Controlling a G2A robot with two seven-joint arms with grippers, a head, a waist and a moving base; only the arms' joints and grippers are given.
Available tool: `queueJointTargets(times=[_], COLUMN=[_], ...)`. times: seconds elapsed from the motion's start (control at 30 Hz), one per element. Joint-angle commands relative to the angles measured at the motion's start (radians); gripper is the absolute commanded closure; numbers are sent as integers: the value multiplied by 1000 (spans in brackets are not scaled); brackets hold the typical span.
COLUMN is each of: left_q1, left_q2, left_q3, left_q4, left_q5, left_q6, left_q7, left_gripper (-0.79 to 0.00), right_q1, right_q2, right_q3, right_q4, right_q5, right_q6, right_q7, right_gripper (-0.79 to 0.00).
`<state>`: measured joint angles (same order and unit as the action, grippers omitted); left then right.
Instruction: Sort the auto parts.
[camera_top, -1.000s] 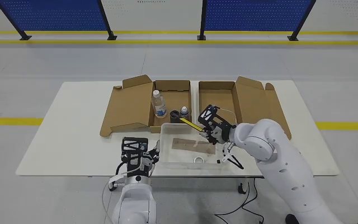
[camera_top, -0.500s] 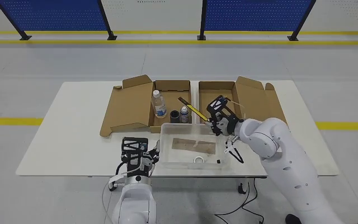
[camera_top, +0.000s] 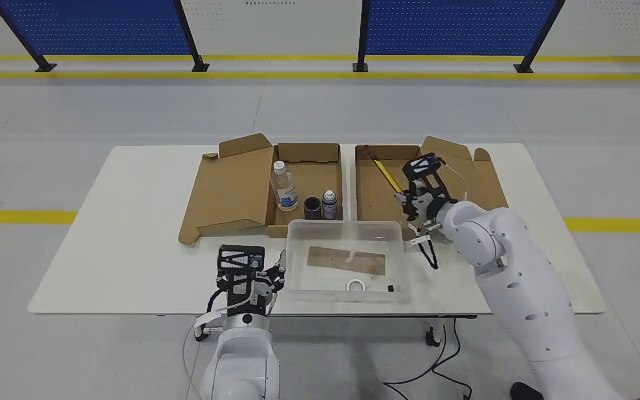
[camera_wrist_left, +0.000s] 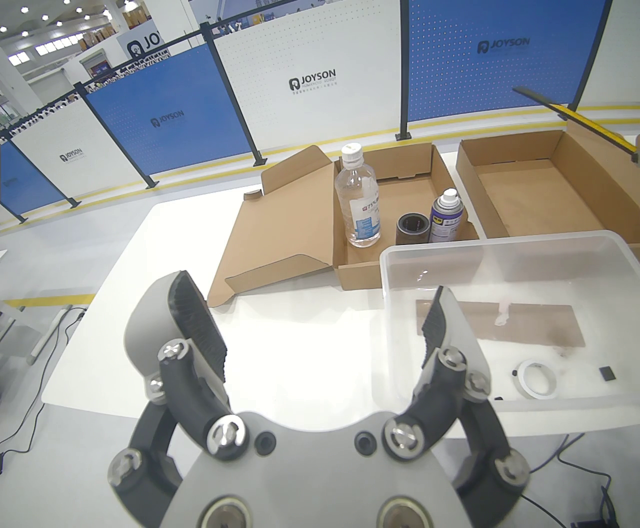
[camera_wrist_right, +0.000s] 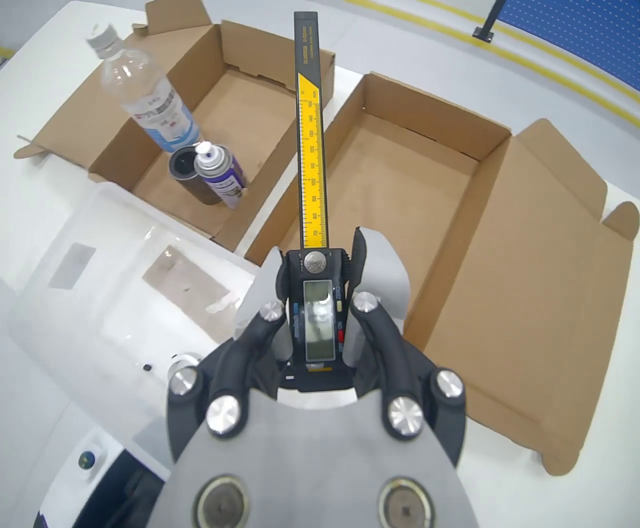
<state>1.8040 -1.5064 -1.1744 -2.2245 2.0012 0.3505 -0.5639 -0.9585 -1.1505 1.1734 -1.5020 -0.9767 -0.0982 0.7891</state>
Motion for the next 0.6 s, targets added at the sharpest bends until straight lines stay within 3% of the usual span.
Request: queueJointTargets(times=[0.0,0.37,0.57], left_q1=[0,0,0], left_q2=[0,0,0], left_q3=[0,0,0], left_q4=[0,0,0], left_q5=[0,0,0], left_q6=[0,0,0], left_q7=[0,0,0], left_gripper=[-785,-785,-785], right_q1=[15,87,135], right_q2=[-2,-25,-50], right_q3=[10,-5,-53], right_q4=[53,301,403], right_q5=[8,5,38], right_q6=[7,132,145], right_q7=[-29,-169,-206], right_gripper=[0,0,0])
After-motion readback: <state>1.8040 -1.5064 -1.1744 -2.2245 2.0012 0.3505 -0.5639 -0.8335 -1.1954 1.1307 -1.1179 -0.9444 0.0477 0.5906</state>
